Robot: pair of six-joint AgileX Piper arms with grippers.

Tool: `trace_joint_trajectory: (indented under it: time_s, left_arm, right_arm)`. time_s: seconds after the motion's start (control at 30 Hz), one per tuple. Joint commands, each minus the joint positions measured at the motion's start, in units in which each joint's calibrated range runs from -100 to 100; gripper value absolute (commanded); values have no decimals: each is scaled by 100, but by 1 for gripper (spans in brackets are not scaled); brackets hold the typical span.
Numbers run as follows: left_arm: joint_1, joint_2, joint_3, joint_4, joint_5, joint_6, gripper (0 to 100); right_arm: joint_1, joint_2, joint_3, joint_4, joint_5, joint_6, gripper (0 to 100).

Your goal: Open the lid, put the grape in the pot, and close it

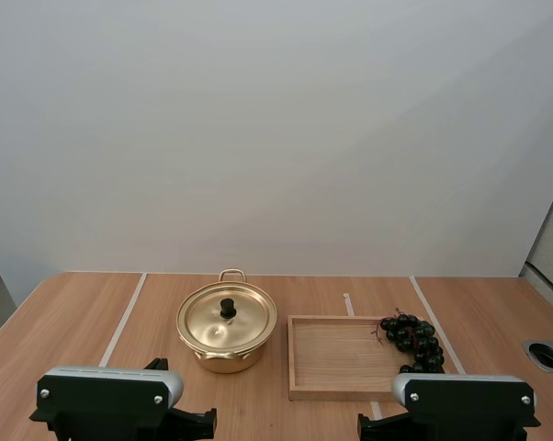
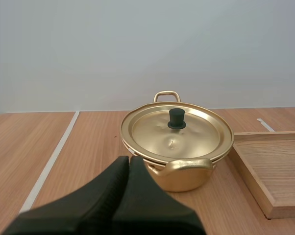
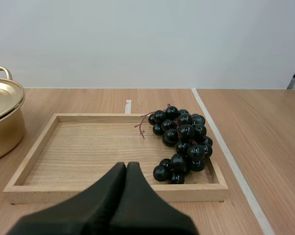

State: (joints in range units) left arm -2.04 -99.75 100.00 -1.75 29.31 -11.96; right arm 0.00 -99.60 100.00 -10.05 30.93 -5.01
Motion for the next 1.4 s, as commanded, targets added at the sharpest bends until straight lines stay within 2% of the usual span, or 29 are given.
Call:
trace_joint_trajectory:
  time_s: [0.0, 0.63, 0.8, 0.97, 1.03, 1.13, 1.3, 1.37]
  left_arm:
    - [14, -25, 0, -57, -184, -39, 1]
    - [14, -25, -234, -59, -189, -60, 1]
    - [14, -25, -1523, -59, 31, -60, 1]
    - [14, -25, -2971, -59, 1099, -60, 1]
    - [14, -25, -3268, -59, 1491, -60, 1]
    - [14, -25, -3778, -59, 2494, -60, 1]
    - [17, -25, -4055, -48, 3252, 159, 2]
    - [17, -16, -4070, -48, 3304, 289, 9]
  right_arm:
    - [-12, -40, 0, -3, 11, 15, 0]
    - [-11, -40, 0, 81, 108, 37, 0]
    - [-11, -40, -1080, 90, 635, 37, 0]
    - [-11, -40, -2560, 281, 1356, 49, 0]
    - [-11, -40, -3068, 249, 1501, 49, 0]
    - [-11, -40, -3743, 234, 2480, 49, 0]
    - [-11, -40, -4243, 114, 3404, 49, 0]
    - [-11, 22, -4349, 133, 3659, -196, 0]
